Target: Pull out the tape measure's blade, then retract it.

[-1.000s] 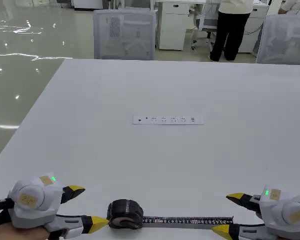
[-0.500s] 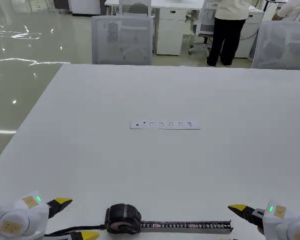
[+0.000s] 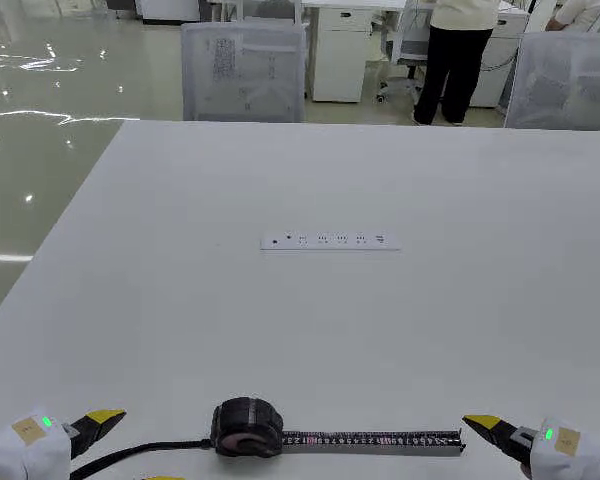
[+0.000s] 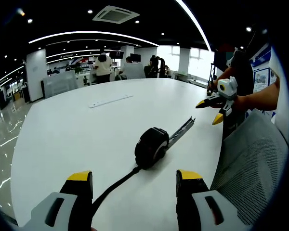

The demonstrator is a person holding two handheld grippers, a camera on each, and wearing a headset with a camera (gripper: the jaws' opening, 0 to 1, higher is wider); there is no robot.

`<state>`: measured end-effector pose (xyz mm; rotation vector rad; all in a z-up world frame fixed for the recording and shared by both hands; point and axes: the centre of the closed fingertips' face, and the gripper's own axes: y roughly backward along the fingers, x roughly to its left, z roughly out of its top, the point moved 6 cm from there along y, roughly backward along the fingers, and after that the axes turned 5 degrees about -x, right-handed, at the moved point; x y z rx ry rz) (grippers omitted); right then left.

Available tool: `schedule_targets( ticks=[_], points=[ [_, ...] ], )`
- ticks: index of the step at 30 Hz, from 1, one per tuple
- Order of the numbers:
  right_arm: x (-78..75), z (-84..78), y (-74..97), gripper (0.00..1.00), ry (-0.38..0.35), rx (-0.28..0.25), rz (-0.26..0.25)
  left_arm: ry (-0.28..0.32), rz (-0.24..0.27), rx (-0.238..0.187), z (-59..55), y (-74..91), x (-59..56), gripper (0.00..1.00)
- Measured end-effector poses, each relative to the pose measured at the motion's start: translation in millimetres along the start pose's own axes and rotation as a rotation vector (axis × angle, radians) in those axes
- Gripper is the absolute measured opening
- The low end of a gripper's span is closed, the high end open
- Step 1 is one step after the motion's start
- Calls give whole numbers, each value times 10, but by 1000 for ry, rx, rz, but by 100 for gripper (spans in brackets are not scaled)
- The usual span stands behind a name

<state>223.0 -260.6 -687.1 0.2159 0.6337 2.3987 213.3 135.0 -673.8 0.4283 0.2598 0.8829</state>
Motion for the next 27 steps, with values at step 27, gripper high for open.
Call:
schedule_targets(
  ticks=[27],
  points=[
    [181,-155,142,84,-63,-23,-32,103,48,-20,-305,282,-95,80]
  ],
)
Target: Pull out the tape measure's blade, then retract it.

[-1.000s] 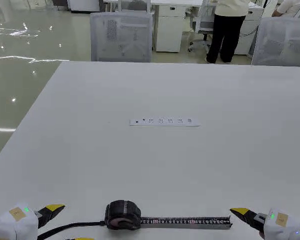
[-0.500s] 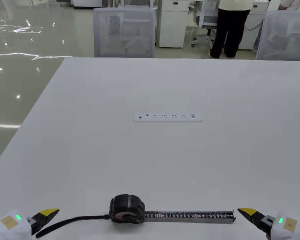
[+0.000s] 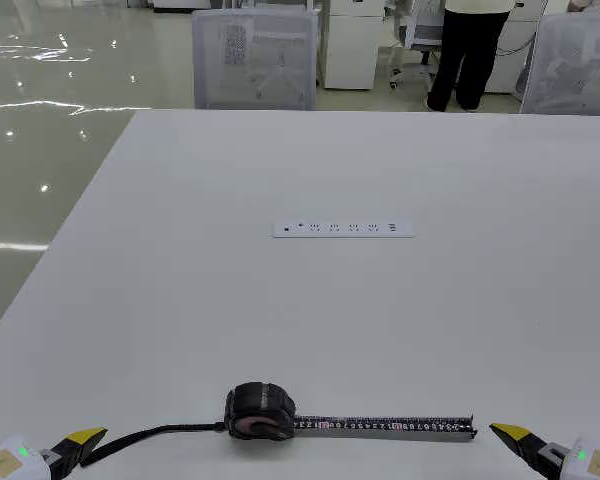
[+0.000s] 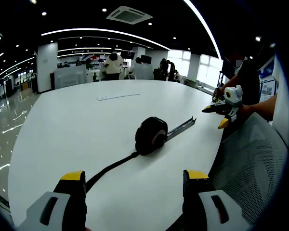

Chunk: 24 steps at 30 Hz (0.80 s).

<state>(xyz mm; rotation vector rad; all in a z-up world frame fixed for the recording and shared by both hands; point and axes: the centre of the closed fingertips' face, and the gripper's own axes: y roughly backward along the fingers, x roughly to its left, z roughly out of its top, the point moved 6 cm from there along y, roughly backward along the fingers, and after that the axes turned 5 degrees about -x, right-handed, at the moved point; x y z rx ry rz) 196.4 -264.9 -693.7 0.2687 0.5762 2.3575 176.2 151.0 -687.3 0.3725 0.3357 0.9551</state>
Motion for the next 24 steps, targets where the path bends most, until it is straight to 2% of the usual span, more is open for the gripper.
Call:
schedule_targets(
  ticks=[4,13,14,17,24],
  points=[
    [23,-26,16,86,-10,3,-3,6,-4,-7,-22,29,-42,82],
    [48,-44,20,94,-19,2,-3,25,6,-16,-52,45,-47,86],
    [127,-68,30,95,-27,1,-1,42,21,-24,-127,55,-57,87],
    [143,-78,44,97,-34,-9,-7,58,32,-21,-182,57,-37,88],
    [170,-156,73,98,-59,-13,-22,85,61,-55,-152,93,-80,90]
  ],
)
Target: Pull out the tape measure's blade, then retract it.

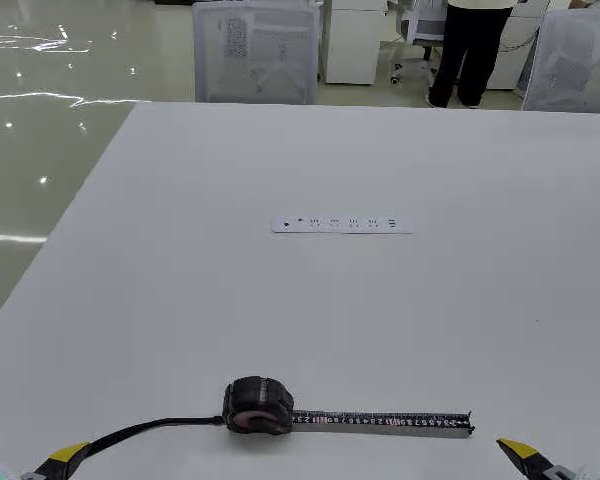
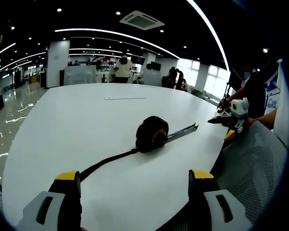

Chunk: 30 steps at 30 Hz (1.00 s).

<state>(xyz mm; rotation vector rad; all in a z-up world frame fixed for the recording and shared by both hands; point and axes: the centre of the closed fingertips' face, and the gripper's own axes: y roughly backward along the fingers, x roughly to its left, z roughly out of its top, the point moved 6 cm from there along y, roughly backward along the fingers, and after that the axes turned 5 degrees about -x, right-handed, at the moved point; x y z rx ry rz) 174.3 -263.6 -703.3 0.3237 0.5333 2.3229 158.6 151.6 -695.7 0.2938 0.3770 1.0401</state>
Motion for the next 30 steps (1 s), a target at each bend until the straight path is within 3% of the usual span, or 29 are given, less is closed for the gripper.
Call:
schedule_targets(
  ticks=[7,30],
  points=[
    [12,-7,20,98,-3,-13,-25,25,5,-14,-9,13,-17,90],
    [12,9,22,98,-1,-16,-27,22,-7,-6,5,9,-36,90]
  ],
)
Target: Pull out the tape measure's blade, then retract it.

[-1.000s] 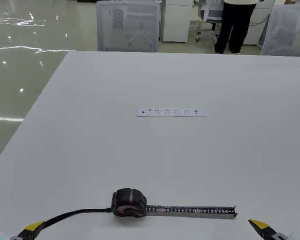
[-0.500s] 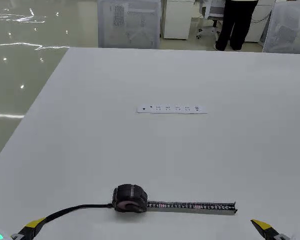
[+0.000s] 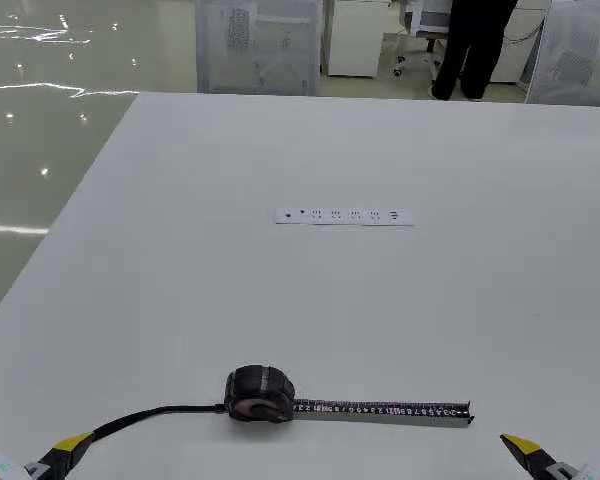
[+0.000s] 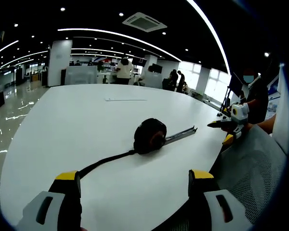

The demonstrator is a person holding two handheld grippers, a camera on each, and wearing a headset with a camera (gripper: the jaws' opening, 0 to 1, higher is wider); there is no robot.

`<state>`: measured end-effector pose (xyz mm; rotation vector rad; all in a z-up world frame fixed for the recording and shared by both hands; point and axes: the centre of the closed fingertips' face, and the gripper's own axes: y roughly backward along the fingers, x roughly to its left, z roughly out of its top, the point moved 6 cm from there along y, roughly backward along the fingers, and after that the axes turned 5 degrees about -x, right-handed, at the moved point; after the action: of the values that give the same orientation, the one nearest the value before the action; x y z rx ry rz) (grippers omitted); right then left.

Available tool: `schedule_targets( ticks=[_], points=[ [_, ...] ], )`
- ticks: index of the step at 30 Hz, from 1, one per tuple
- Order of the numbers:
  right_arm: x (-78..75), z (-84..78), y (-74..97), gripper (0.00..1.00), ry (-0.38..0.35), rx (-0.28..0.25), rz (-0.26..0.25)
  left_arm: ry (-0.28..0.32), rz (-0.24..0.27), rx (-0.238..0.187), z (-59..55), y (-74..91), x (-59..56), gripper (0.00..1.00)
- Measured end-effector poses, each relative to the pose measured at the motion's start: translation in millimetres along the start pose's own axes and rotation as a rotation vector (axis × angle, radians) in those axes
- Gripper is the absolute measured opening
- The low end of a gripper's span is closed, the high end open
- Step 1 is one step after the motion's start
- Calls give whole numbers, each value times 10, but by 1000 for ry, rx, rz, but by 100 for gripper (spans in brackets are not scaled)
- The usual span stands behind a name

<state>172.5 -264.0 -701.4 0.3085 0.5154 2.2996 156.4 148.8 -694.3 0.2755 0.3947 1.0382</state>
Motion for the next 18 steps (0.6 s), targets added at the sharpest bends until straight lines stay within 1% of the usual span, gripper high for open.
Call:
schedule_targets(
  ticks=[10,13,15,16,18],
  points=[
    [-9,2,5,97,2,1,2,0,-15,2,36,-17,-32,90],
    [-7,16,10,97,5,3,3,0,-22,-1,99,-41,-47,90],
    [-15,15,10,97,6,3,3,-7,-30,8,147,-66,-68,90],
    [-21,13,10,97,7,4,3,-14,-34,21,171,-82,-80,90],
    [-23,15,9,97,6,4,4,-19,-36,23,202,-102,-83,90]
  ],
)
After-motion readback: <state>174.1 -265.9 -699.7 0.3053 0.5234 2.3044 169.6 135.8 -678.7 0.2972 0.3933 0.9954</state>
